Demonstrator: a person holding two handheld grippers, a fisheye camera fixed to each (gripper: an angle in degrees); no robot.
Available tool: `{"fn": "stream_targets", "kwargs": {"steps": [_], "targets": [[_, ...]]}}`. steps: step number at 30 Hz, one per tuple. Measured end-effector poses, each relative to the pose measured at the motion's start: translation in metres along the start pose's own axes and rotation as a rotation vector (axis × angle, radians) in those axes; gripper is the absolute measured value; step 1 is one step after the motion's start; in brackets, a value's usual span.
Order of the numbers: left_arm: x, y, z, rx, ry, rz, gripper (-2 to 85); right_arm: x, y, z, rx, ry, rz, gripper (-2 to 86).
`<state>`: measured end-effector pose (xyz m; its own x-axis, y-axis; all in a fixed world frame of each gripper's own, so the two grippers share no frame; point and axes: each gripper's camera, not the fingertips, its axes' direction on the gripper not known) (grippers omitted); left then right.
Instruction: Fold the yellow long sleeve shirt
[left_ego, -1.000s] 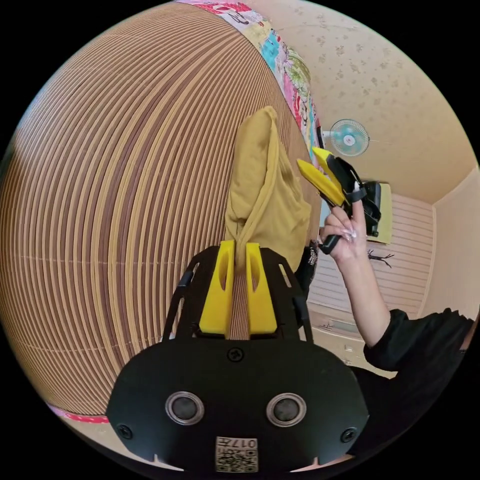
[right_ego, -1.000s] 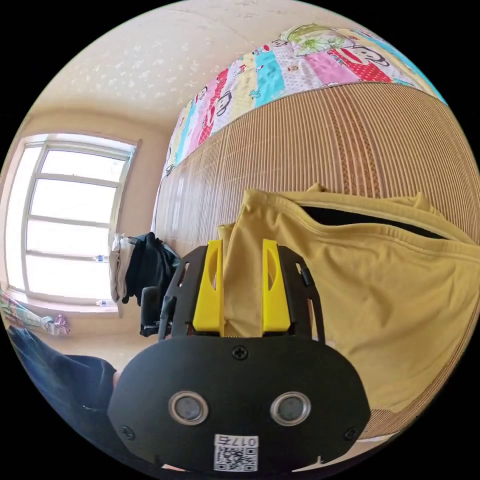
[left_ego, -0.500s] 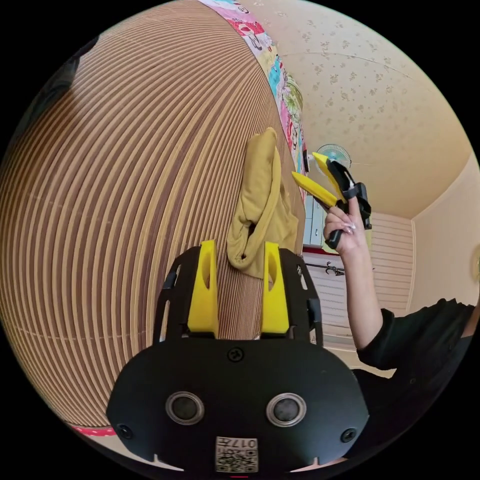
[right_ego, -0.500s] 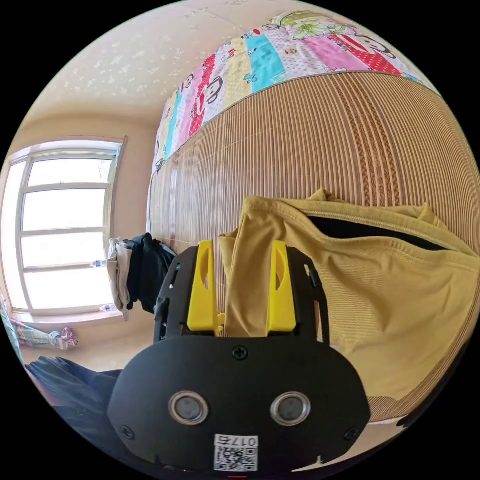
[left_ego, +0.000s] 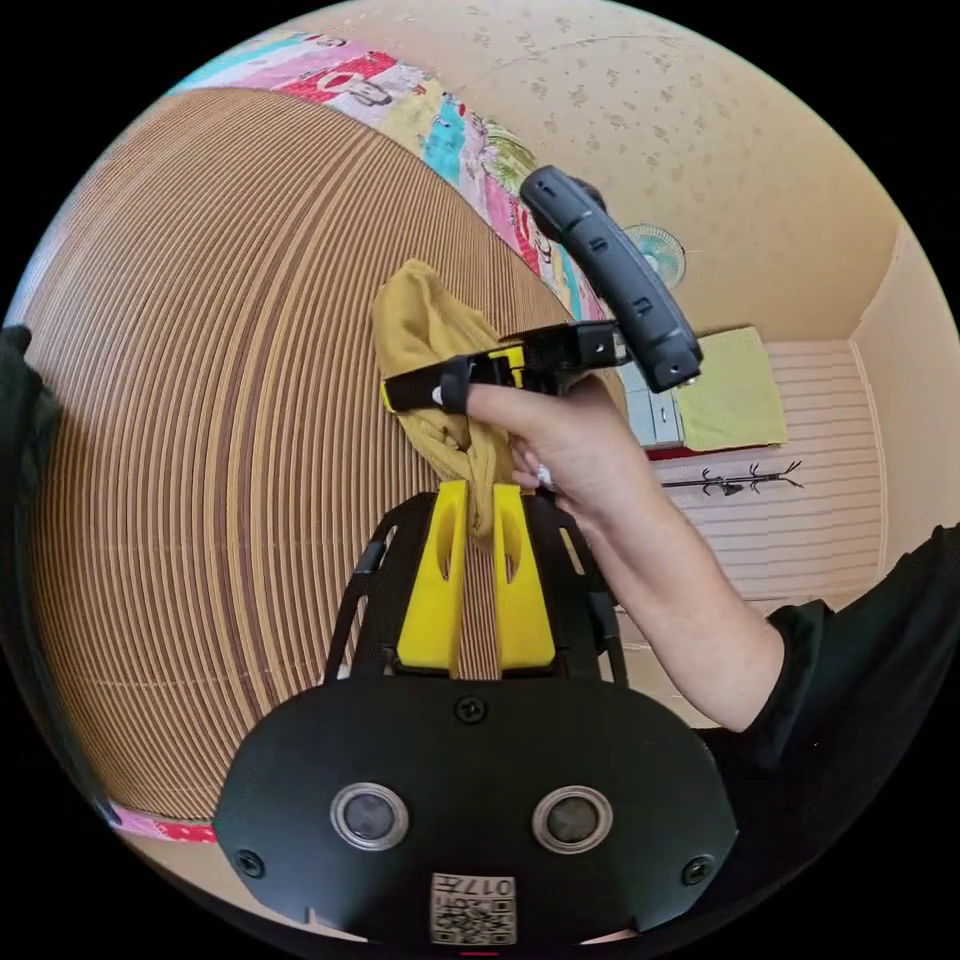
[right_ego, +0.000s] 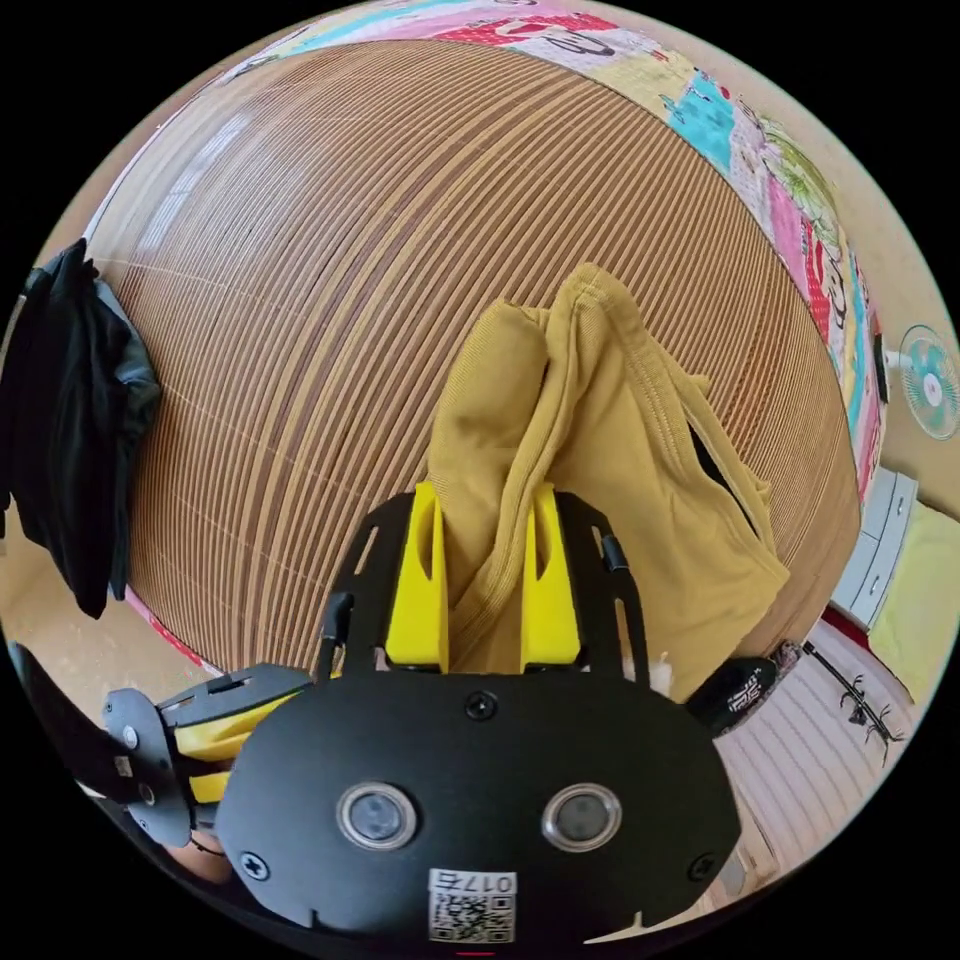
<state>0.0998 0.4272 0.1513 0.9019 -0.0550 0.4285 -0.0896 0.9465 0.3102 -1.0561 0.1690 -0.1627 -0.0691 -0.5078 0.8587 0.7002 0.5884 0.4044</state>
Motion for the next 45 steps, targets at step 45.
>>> {"fn": "stream_targets", "kwargs": {"steps": [45], "targets": [[0.080,-0.066,0.123,-0.191,0.160,-0.104,10.8,0.461,0.312,0.119,0.382,-1.217,0.274,13.3]]}}
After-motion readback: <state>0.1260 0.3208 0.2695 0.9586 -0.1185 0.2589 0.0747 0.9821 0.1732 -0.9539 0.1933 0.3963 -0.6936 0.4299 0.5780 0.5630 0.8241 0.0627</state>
